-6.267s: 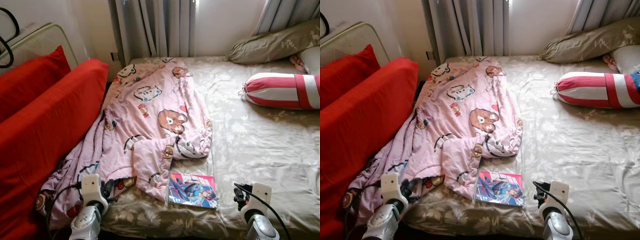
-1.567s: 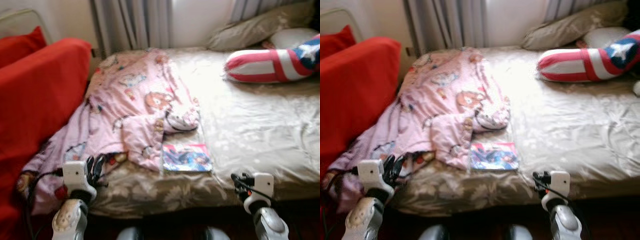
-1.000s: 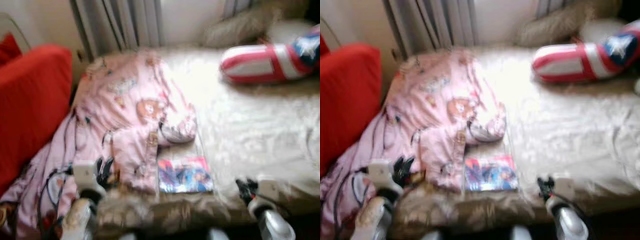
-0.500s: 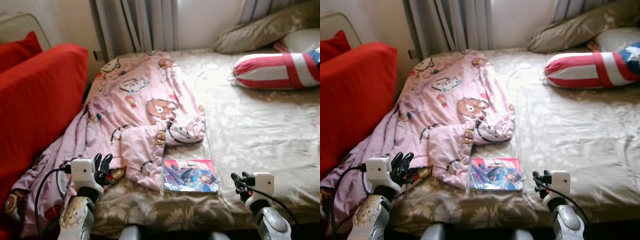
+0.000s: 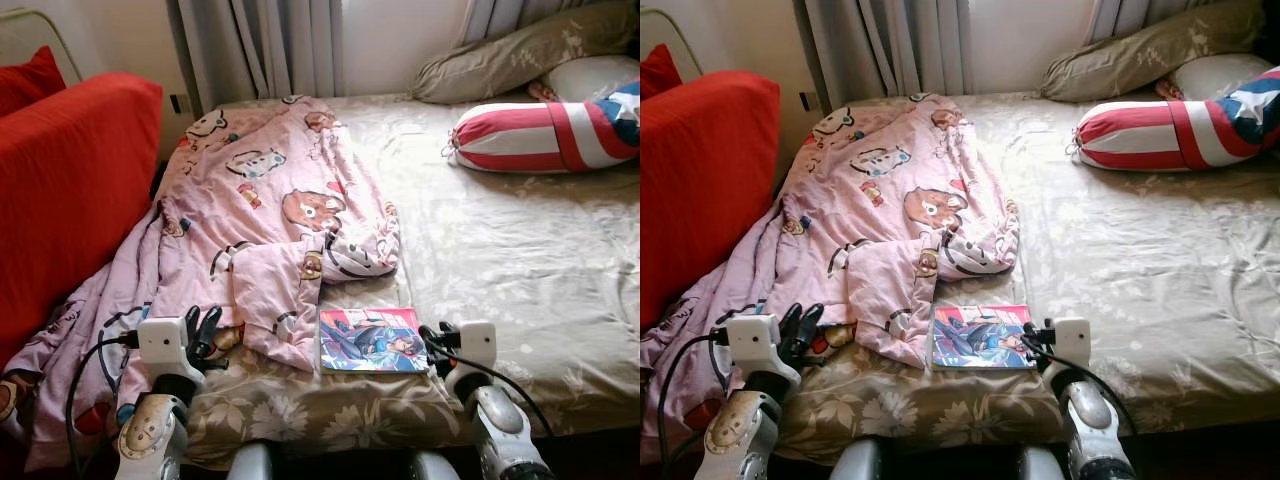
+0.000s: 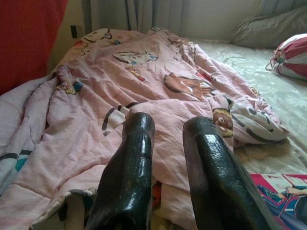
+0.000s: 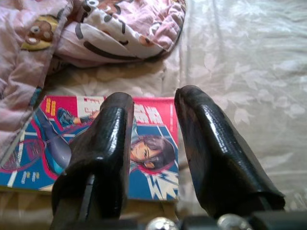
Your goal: Clean up the room
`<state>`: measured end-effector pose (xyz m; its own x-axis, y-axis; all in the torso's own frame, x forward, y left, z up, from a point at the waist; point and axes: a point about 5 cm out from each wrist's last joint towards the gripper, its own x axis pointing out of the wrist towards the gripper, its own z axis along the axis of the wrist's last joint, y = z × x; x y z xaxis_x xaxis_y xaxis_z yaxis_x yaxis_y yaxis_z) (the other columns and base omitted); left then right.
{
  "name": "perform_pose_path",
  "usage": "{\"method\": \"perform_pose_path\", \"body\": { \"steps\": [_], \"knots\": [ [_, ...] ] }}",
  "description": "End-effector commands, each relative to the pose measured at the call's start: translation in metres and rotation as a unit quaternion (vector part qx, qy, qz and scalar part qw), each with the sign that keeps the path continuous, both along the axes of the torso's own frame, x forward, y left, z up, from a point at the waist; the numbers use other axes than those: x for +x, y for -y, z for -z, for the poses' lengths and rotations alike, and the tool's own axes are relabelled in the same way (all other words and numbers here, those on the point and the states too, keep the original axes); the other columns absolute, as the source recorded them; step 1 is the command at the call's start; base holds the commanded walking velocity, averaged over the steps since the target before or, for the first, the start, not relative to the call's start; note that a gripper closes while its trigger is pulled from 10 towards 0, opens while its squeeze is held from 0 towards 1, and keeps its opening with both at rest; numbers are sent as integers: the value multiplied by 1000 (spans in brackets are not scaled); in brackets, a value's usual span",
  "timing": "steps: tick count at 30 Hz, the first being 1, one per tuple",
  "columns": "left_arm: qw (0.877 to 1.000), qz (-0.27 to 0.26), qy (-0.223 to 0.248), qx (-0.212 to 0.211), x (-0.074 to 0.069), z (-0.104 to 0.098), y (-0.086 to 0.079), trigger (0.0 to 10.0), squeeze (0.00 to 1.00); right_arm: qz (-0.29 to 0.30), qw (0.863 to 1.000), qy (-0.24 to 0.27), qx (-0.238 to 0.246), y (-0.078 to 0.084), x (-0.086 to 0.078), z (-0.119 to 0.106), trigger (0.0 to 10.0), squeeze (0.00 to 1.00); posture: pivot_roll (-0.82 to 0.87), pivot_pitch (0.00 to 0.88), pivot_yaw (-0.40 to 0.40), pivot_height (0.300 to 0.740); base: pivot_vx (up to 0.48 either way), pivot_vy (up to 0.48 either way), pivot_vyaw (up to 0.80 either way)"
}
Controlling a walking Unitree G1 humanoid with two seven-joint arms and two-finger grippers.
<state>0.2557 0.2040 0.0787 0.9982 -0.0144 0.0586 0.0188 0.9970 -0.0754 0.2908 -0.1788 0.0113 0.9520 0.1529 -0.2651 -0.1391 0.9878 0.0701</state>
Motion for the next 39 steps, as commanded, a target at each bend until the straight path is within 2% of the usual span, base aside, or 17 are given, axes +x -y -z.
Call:
{"method": "perform_pose_path", "body": {
  "steps": [1,5,13,17,18,19,20,25,36,37,38,39],
  "knots": [
    [1000,2,2,2,1,-3,0,10000,0,-2,1000,1,2,-4,2,-1,10000,0,78,0,-3,577,0,0,0],
    [1000,3,1,2,0,-2,1,10000,0,4,1000,7,6,-4,3,-3,10000,0,79,0,0,577,0,0,0],
    [1000,0,-3,2,-4,-1,1,10000,0,34,999,-19,6,1,-2,5,10000,0,85,0,2,577,0,0,0],
    [1000,-1,-8,3,-7,1,1,10000,0,60,997,-33,23,6,-3,8,10000,0,100,0,2,577,0,0,0],
    [1000,-2,-8,3,-8,1,1,10000,0,62,997,-34,28,6,-3,8,10000,149,102,1,2,577,0,0,0],
    [1000,-2,-8,3,-8,1,1,10000,0,63,997,-35,30,6,-3,9,10000,149,102,1,2,577,0,0,0],
    [1000,-3,-8,3,-11,0,0,10000,0,68,996,-40,40,6,-3,9,10000,1000,108,7,1,577,0,0,0],
    [1000,-13,-17,7,-20,1,-5,10000,0,77,994,-59,57,1,0,11,10000,1000,140,23,5,577,0,0,0],
    [1000,-12,-18,17,-26,-7,-8,10000,0,98,988,-78,87,-8,10,6,10000,1000,181,79,24,577,0,0,0],
    [1000,-12,-19,18,-26,-8,-8,10000,0,102,987,-80,92,-9,11,6,10000,765,185,85,24,577,0,0,0],
    [1000,-12,-19,20,-27,-9,-8,10000,0,106,986,-85,97,-10,12,6,10000,165,187,87,24,577,0,0,0],
    [1000,-12,-19,20,-27,-9,-8,10000,0,106,986,-85,97,-10,12,6,10000,165,187,87,24,577,0,0,0]
  ]
}}
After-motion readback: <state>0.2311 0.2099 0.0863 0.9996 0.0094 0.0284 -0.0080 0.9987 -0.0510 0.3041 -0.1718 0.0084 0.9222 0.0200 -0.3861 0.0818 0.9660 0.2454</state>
